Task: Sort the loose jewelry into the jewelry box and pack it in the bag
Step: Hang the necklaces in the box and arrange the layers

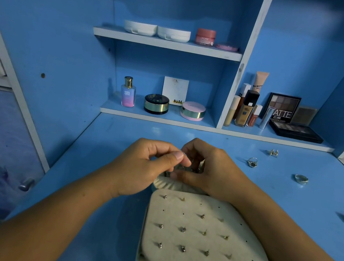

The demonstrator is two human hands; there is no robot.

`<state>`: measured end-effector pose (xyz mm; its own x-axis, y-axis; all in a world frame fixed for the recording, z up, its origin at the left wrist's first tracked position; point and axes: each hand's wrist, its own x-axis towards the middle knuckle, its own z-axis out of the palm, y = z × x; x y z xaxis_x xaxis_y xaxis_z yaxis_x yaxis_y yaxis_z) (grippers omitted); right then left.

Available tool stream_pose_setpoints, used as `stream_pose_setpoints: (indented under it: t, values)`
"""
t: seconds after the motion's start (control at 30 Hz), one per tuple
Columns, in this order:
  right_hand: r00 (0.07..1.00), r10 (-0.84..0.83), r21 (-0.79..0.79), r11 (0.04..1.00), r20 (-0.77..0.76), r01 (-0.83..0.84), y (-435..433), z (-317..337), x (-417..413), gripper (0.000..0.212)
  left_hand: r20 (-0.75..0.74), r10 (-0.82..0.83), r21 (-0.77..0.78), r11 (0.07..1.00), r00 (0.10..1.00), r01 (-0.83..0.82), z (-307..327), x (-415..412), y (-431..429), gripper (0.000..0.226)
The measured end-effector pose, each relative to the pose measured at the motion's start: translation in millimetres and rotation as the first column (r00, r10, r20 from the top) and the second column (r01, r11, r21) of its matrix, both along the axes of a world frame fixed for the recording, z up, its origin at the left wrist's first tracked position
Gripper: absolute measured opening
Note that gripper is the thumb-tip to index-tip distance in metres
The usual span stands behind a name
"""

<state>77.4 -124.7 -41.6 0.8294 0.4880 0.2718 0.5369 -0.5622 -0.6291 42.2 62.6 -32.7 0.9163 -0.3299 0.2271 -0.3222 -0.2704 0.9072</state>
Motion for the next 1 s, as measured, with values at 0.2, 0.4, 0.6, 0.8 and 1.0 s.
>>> stream_pose_setpoints:
  t: [0.2,0.4,0.6,0.8,1.0]
  values:
    - [0.992,-0.119,0.02,0.993,0.032,0.118,-5.6,5.6,4.3,0.008,-0.038,0.115,-0.016,0.993,0.993,-0.115,0.2,1.7,1.0,0.025]
    - [0.956,-0.137,0.259,0.944,-0.258,0.205,-17.0,13.4,10.0,0.004,-0.155,0.292,-0.004,0.955,0.944,-0.296,-0.1,6.5,6.1,0.034]
    - [0.953,-0.203,0.195,0.949,-0.227,0.249,-20.7,8.6,17.1,0.004,-0.197,0.281,0.149,0.955,0.939,-0.255,-1.4,4.7,5.6,0.033]
    - [0.961,-0.276,-0.078,0.959,-0.034,0.273,-19.4,4.3,18.3,0.012,-0.149,0.278,0.22,0.945,0.949,-0.242,-3.3,2.6,4.1,0.027]
    - [0.959,-0.276,-0.117,0.952,0.067,0.282,-16.4,0.2,19.5,0.005,-0.121,0.277,0.272,0.933,0.953,-0.237,-6.2,1.8,0.0,0.027]
